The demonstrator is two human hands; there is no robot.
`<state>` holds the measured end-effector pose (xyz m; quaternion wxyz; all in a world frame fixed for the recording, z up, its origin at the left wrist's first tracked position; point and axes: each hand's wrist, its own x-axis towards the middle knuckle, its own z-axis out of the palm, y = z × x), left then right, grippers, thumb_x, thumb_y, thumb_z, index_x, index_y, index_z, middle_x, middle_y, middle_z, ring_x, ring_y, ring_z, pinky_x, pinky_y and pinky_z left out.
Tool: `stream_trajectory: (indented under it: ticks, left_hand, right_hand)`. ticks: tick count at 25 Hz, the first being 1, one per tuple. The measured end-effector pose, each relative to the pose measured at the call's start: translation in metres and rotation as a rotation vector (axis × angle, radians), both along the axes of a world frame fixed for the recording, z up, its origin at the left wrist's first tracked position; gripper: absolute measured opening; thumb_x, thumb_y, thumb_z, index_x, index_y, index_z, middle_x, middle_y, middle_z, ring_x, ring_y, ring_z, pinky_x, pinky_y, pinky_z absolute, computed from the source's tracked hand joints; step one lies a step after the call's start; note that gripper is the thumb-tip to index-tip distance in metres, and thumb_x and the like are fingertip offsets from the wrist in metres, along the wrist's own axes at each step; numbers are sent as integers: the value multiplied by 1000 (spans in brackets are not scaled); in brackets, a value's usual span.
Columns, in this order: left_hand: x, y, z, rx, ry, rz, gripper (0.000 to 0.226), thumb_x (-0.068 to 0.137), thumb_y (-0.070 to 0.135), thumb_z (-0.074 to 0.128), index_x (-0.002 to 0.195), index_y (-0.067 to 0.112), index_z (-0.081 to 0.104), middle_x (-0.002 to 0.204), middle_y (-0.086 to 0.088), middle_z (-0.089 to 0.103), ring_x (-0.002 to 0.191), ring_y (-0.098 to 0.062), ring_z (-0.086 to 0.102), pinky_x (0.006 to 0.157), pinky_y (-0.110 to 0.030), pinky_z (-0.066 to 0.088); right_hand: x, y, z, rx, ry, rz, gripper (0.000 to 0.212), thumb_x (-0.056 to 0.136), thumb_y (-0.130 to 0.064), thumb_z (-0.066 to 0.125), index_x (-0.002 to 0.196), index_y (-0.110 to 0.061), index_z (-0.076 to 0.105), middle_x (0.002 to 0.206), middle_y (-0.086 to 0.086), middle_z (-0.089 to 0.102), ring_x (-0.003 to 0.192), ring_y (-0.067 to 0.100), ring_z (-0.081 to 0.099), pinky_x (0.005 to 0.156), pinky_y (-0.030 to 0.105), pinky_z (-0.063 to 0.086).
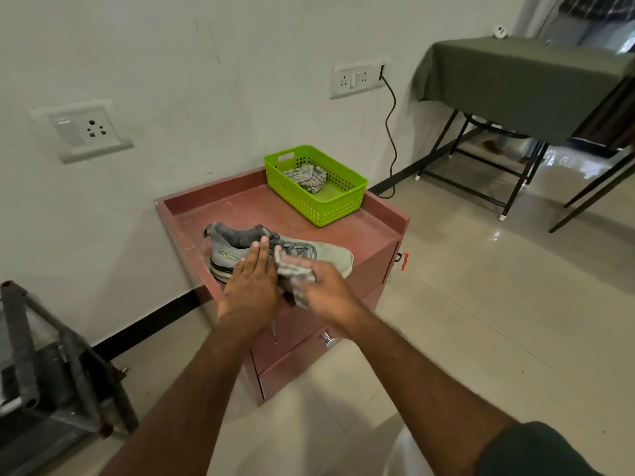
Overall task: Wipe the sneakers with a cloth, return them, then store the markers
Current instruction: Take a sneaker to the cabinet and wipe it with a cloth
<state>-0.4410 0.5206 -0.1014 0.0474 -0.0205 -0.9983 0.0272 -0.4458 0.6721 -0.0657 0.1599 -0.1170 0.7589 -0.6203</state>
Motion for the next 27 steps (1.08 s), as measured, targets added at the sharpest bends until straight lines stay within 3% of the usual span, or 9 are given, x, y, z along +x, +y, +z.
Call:
stream_trajectory:
  ticks: [2,4,7,9,16,19,22,24,27]
  left_hand:
    - [0,-3,5,96,20,-16,73,105,36,38,159,14,-6,166,-12,-14,154,-26,-7,124,-41,8]
    - [0,-5,7,220,74,-13,77,100,36,49,160,17,3,167,-8,-5,154,-22,-3,124,-41,7]
    - [2,-7,14,358,226,50,90,88,42,66,158,16,17,167,-7,2,154,-21,0,123,-44,4]
    - [0,-15,24,386,240,145,91,83,43,72,156,14,26,167,-9,2,154,-23,0,123,-46,2]
    - [7,-44,28,340,275,303,107,71,37,84,157,28,21,164,-17,-16,153,-32,-10,122,-50,8]
    - [3,-52,28,534,188,380,103,70,31,85,155,30,28,164,-15,13,150,-32,18,120,-51,22]
    - [5,-50,29,668,173,364,73,67,20,86,134,26,58,130,-10,62,115,-28,59,99,-42,49]
    - [9,-46,35,563,198,403,51,65,26,87,112,26,66,105,-5,71,96,-27,63,85,-41,53]
    - [14,-37,46,464,246,441,46,67,34,88,105,24,64,97,-5,70,89,-29,62,77,-41,53]
  right_hand:
    - [-9,15,10,-39,151,-244,56,93,9,52,139,-21,59,123,6,69,92,11,63,84,24,56]
    - [-14,34,11,204,445,-412,62,88,11,53,142,-19,57,135,2,62,110,9,59,90,6,43]
    - [-15,29,-4,561,443,-150,65,86,12,50,143,-18,54,155,4,44,145,19,37,118,38,29]
    - [-28,18,-14,787,455,22,66,83,13,52,140,-20,56,158,0,37,152,17,21,121,59,19]
    - [-62,24,-25,707,503,-6,80,79,14,49,149,-23,46,167,-5,19,155,9,4,123,56,8]
    - [-61,21,-28,682,548,-48,86,78,15,49,154,-23,38,168,-5,15,155,10,1,124,55,8]
    - [-64,18,-32,664,578,-121,76,83,11,52,150,-23,43,168,-3,16,156,14,5,124,53,13]
    - [-63,17,-30,612,606,-187,70,83,10,52,145,-20,51,164,2,28,154,19,18,123,50,23]
    - [-61,21,-19,489,648,-361,59,82,10,54,137,-11,61,149,11,52,140,29,45,116,44,38]
